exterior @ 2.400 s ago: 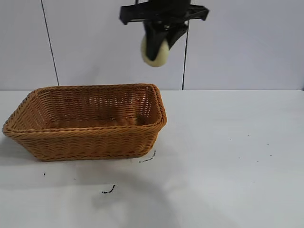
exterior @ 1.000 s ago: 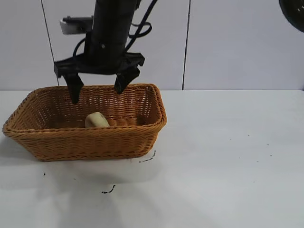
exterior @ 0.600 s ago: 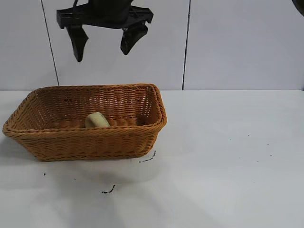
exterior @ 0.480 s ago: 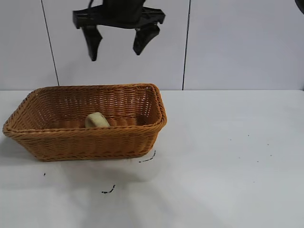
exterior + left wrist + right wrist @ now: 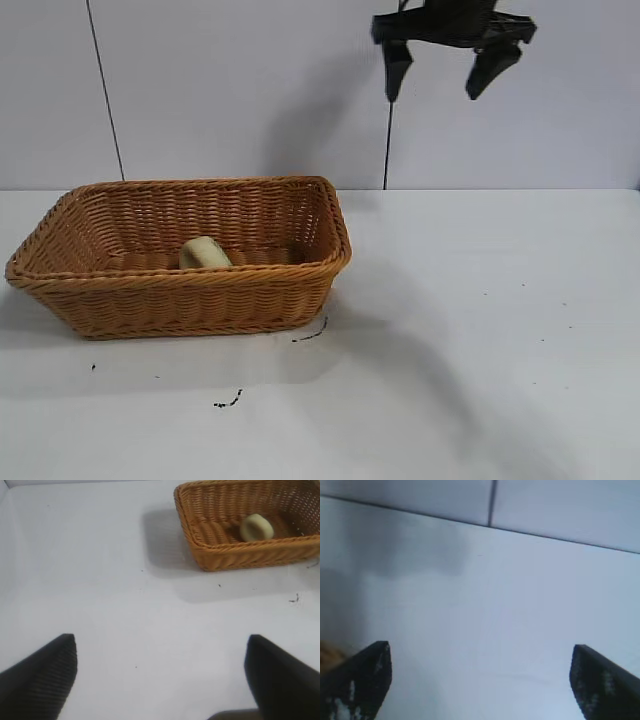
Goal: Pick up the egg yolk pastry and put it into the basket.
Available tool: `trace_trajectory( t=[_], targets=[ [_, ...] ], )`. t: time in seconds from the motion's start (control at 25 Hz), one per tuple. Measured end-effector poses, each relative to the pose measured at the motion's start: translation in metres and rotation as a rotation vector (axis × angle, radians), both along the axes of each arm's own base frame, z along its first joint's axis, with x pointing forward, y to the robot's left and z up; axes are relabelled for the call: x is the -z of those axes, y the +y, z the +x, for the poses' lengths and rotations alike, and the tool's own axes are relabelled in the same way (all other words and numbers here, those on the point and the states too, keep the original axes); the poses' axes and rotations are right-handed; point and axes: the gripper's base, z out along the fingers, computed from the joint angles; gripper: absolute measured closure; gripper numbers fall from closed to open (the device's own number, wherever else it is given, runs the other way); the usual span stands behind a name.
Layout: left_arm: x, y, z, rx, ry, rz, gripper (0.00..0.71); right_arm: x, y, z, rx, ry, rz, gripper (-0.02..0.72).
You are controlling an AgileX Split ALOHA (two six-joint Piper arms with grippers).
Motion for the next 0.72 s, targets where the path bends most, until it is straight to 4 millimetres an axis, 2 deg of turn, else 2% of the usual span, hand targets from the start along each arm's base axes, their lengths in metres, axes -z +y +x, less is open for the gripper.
trace_trajectory(
  t=[0.16,0.32,0.52,0.72],
  targets=[
    [0.0,0.0,0.0,0.0,0.0,0.0,0.017,0.0,-0.047,0.006,0.092,0.005,0.034,0.008],
    [0.0,0.0,0.0,0.0,0.0,0.0,0.017,-0.001,-0.075,0.007,0.144,0.007,0.073,0.008],
    [0.0,0.0,0.0,0.0,0.0,0.0,0.017,-0.014,-0.083,-0.01,0.139,0.036,0.037,0.008],
    [0.0,0.0,0.0,0.0,0.0,0.0,0.017,-0.023,-0.084,-0.053,0.133,0.136,0.017,0.008]
  ],
)
